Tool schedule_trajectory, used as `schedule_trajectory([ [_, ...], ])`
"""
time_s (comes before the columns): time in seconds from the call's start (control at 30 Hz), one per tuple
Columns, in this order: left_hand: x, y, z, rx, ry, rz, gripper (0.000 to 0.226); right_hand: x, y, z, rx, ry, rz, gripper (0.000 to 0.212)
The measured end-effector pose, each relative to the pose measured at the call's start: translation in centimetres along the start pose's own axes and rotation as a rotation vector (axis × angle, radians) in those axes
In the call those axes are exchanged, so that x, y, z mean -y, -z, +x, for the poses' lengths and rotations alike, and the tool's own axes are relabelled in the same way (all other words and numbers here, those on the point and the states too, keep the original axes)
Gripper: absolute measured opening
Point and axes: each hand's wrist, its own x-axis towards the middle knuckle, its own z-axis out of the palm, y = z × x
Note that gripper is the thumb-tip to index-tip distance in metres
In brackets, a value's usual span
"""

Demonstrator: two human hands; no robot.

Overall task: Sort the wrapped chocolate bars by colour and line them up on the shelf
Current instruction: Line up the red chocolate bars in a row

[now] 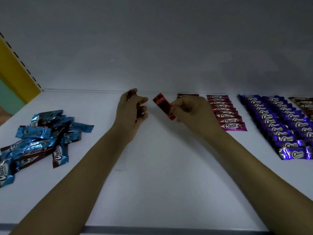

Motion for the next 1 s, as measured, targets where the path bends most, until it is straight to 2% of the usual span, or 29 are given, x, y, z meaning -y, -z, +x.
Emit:
schedule_trajectory([
  [0.03,0.0,0.0,0.1,-0.008,-0.059,0.107,0.023,-0.2,0.7,0.0,-0.014,0.095,-0.220,0.008],
  [0.1,0.3,0.2,0.4,-0.021,-0.178,0.285,0.029,-0.5,1.8,-0.1,0.119,0.207,-0.524,0.007],
  [0.17,0.8,0.5,0.8,-0.021,-0.254,0.402,0.036,-0.5,2.3,-0.3,0.304,0.128,-0.534,0.009],
  [0.2,1.1,0.7,1.0,-0.021,-0.271,0.452,0.041,-0.6,2.4,-0.3,0.324,0.098,-0.497,0.010],
  [0.3,1.8,0.9,1.3,-0.004,-0.298,0.570,0.057,-1.1,2.3,-0.1,0.230,0.094,-0.455,0.014],
  [0.37,2.0,0.9,1.2,0.010,-0.335,0.641,0.063,-1.5,2.1,0.2,0.252,0.079,-0.525,0.020],
  [0.43,2.0,0.9,1.2,0.023,-0.352,0.699,0.071,-1.5,2.2,0.4,0.285,0.032,-0.552,0.014],
  [0.53,2.0,1.0,1.3,0.038,-0.361,0.735,0.079,-1.7,2.8,0.8,0.164,0.000,-0.612,0.009],
  [0.67,2.0,1.0,1.0,0.028,-0.392,0.766,0.075,-2.7,3.7,1.3,-0.039,-0.024,-0.708,0.012],
  [0.73,1.9,1.0,0.8,0.046,-0.400,0.698,0.069,-3.0,3.6,1.4,-0.057,-0.013,-0.702,0.012],
  [0.87,1.7,0.8,0.7,0.060,-0.470,0.702,0.034,-3.3,3.2,1.7,-0.079,0.007,-0.696,0.013],
  [0.93,1.8,0.6,0.6,0.098,-0.478,0.678,0.027,-3.6,3.1,1.8,-0.091,0.014,-0.716,0.016],
  [1.0,1.9,0.4,0.4,0.150,-0.493,0.679,0.026,-3.2,2.9,1.7,-0.146,0.027,-0.596,0.017],
])
